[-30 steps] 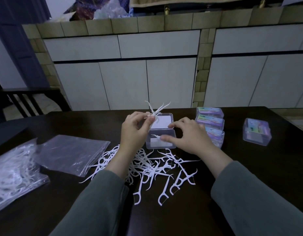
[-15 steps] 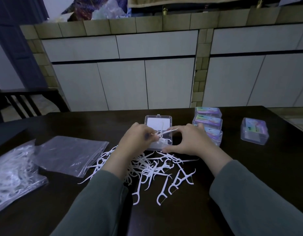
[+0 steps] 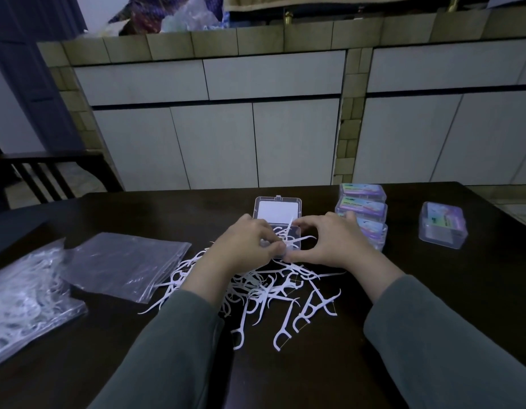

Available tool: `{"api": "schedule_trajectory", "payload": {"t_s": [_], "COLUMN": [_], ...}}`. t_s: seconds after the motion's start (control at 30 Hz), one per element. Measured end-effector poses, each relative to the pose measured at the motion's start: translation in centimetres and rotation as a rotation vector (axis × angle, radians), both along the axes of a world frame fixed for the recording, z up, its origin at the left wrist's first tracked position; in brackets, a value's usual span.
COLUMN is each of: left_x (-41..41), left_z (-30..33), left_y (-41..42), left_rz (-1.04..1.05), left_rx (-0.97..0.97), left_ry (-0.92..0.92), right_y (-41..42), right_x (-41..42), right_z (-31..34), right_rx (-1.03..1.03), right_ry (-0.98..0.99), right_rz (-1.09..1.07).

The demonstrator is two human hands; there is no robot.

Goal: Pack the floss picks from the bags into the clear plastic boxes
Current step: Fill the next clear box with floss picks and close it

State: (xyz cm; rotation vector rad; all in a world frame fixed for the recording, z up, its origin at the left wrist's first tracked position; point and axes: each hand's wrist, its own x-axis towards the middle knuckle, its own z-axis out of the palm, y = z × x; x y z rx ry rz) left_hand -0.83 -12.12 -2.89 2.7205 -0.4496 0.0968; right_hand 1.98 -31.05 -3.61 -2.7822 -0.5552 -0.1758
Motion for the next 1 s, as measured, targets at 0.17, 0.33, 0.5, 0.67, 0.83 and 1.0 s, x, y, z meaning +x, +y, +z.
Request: {"api": "schedule_trajectory", "payload": {"t_s": [0.17, 0.33, 0.5, 0.67, 0.83, 1.0], "left_x": [0.0, -0.2, 0.4, 0.5, 1.2, 1.8], "left_z": [0.1, -0.5, -1.0, -0.8, -1.4, -1.2], "left_y": [0.0, -1.2, -2.3, -1.2, -0.6, -2.1], "left_rz": [0.024, -0.137, -0.139, -0.099, 0.073, 0.186], "left_rx": [-0.055, -0.142, -0.097, -0.136, -0.094, -0.205], "left_ry": [-0.123, -0.215, -0.261, -0.234, -0.312, -0.351], "right_y": [-0.1, -0.2, -0.3, -0.2, -0.2, -0.2], "right_x": [-0.1, 0.1, 0.1, -0.1, -0.4, -1.2], "right_z": [0.1, 0.1, 0.0, 0.1, 0.4, 1.3], "right_rx": [-0.001, 0.002, -0.009, 0.003, 0.004, 0.005], "right_ry": [-0.007, -0.017, -0.021, -0.019, 0.015, 0.073], "right_rz": [0.008, 0.010, 0.010, 0.017, 0.023, 0.078]}}
